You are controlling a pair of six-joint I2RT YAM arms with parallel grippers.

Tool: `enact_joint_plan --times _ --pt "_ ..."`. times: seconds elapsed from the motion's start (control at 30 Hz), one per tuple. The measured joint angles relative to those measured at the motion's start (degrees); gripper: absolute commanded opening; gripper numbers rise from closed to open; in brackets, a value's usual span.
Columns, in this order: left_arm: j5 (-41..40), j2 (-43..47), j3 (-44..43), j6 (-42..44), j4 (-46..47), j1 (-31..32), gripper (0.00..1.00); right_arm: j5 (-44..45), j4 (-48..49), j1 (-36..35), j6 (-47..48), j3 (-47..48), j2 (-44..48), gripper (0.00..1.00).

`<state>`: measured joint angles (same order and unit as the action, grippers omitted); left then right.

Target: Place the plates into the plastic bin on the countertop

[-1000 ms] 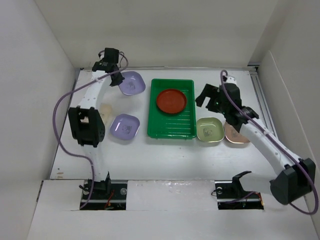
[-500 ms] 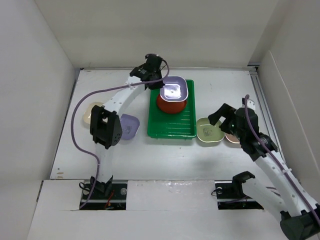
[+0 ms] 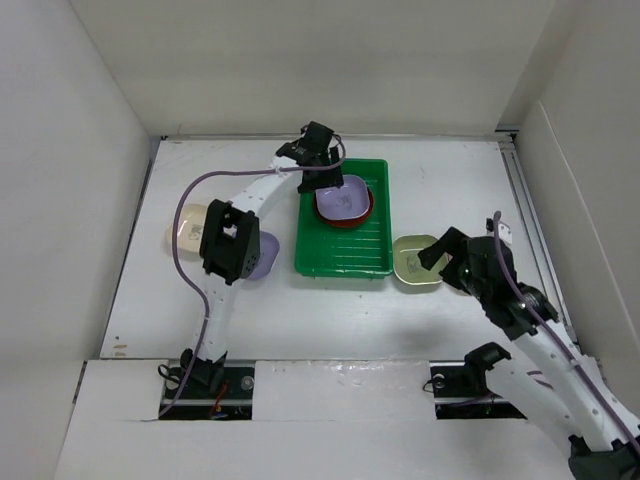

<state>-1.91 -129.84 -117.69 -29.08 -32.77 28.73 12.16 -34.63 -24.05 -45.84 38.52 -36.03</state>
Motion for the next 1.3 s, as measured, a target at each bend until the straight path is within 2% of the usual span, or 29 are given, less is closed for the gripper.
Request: enact_joint_plan --times 0.03,0.07,0.1,0.23,0.53,0.77,1.03,1.07,1.27,1.3 --pt "0.0 0.26 0.07 -0.11 0.11 0.02 0.74 0.94 -0.39 -0.33 -0.7 0.02 -1.73 0.99" --pt "0.0 0.66 0.2 -0.15 0.13 0.02 0.9 1.97 -1.2 -0.63 -1.64 0.13 -3.96 0.99" --pt "0.02 1.25 0.48 0.02 0.24 0.02 0.94 2.8 -1.92 -0.83 -2.58 0.33 -6.1 0.99" --pt "0.02 5.55 1.07 -0.5 0.28 0.07 1.0 5.01 -5.01 -1.38 -6.84 0.52 -14.23 0.99" --pt "-0.04 20.24 1.84 -0.55 0.87 0.09 1.0 9.7 -6.54 -4.07 -13.64 -0.63 -13.2 0.99" --pt "-0.63 24.37 2.29 -0.52 0.61 0.09 1.0 10.1 -2.8 0.37 -15.61 -1.38 -21.24 0.94" --pt "-0.52 24.37 4.59 -0.48 -1.36 0.09 1.0 7.69 3.78 2.51 -16.98 -2.78 -29.62 0.81" --pt "-0.5 24.37 4.59 -0.46 -1.38 0.09 1.0 7.41 4.55 2.75 -17.33 -2.95 -30.45 0.76" --pt "-0.46 24.37 4.59 -0.35 -1.36 0.09 1.0 6.62 7.63 3.04 -18.73 -3.37 -35.74 0.65" --pt "-0.46 24.37 4.59 -0.35 -1.36 0.09 1.0 6.58 7.93 3.04 -18.88 -3.32 -36.54 0.59"
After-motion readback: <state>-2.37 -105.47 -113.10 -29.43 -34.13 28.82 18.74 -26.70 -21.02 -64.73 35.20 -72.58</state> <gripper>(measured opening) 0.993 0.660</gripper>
